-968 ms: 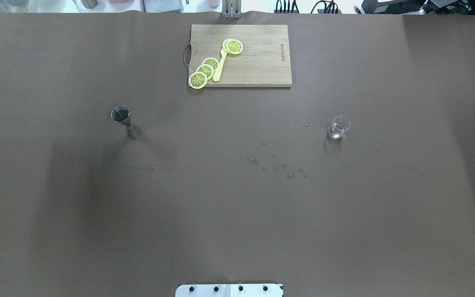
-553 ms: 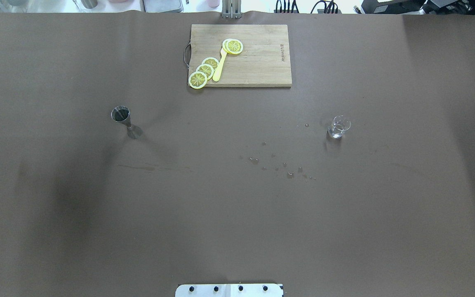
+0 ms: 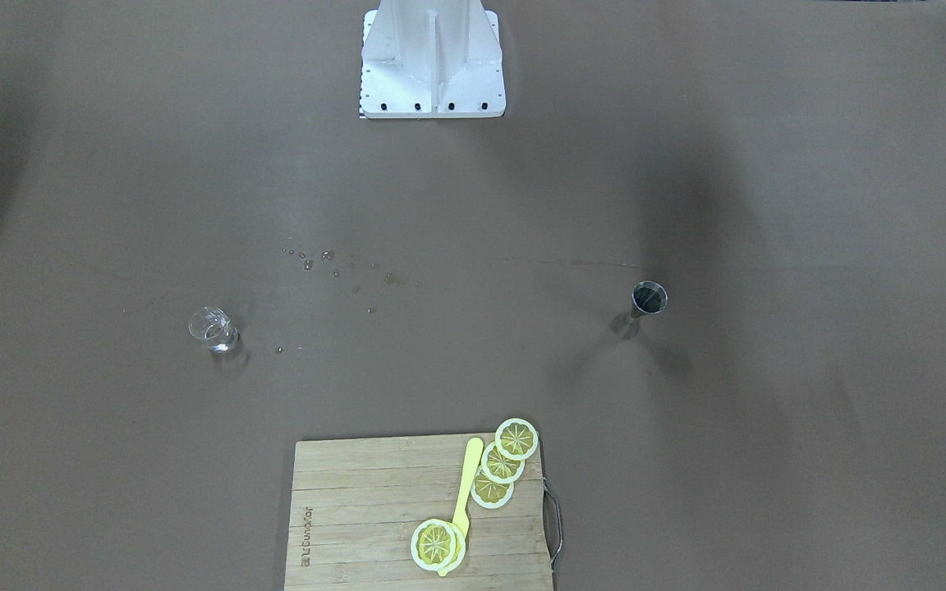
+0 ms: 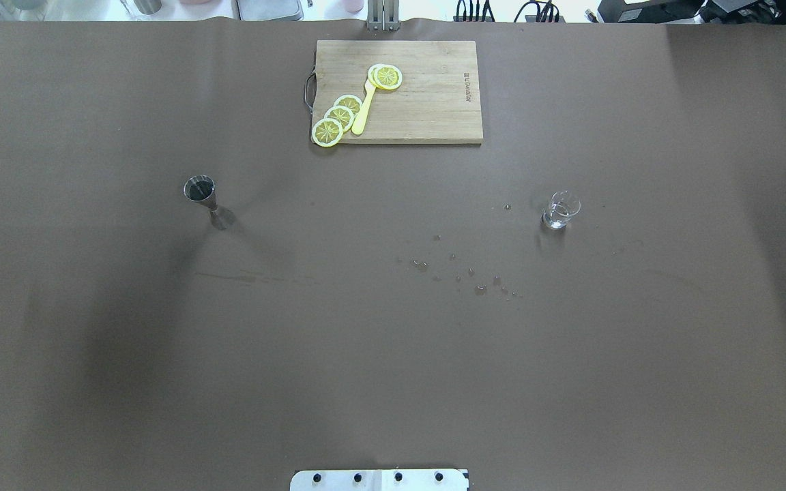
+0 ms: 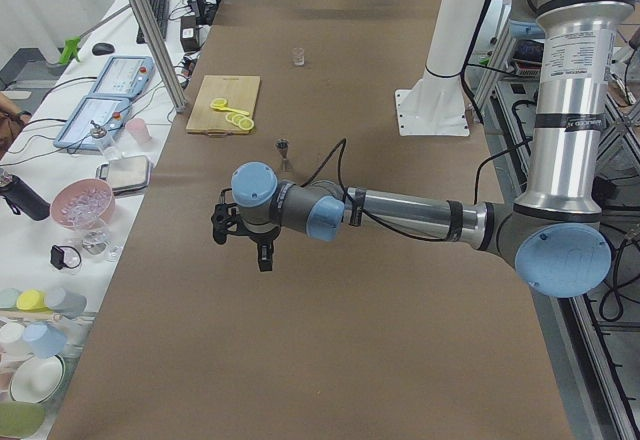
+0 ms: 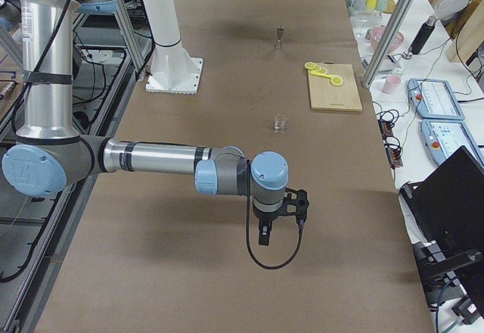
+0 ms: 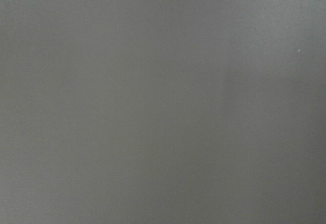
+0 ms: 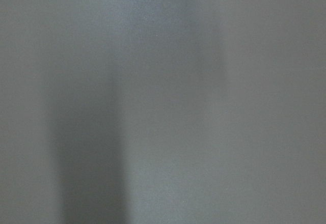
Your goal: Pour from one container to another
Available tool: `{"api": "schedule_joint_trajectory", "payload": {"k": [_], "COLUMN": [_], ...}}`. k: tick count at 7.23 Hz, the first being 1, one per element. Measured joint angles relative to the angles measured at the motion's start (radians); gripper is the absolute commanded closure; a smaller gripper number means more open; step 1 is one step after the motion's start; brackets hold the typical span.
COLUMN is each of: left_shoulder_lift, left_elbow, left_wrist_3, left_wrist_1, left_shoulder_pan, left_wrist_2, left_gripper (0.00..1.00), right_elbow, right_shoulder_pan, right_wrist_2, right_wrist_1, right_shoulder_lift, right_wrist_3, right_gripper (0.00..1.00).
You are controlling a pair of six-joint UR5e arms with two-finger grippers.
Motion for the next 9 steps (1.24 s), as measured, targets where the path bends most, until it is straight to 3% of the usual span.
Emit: {"api": "schedule_joint_trajectory", "payload": {"k": [2, 6, 9], "left_shoulder_lift": [0.021, 0.036, 0.076], "left_elbow": [-0.023, 0.032, 0.026], "left_wrist_3": [0.082, 0.254, 0.268], "left_wrist_1": [0.042, 0.040, 0.045], "left_shoulder_pan": [-0.024, -0.042, -0.111], "left_wrist_2": [-0.002, 0.002, -0.002], "left_gripper": [0.01, 0.01, 0.01], "right_elbow": [0.007, 0.016, 0.017], "right_shoulder_pan": [0.003, 0.010, 0.014], "right_wrist_2": [0.000, 0.001, 0.001], "right_wrist_1": [0.000, 0.000, -0.001], "right_shoulder_lift": [-0.001, -0.003, -0.003], "right_wrist_3": [0.000, 0.000, 0.000], "right_gripper": [0.00, 0.00, 0.00]}}
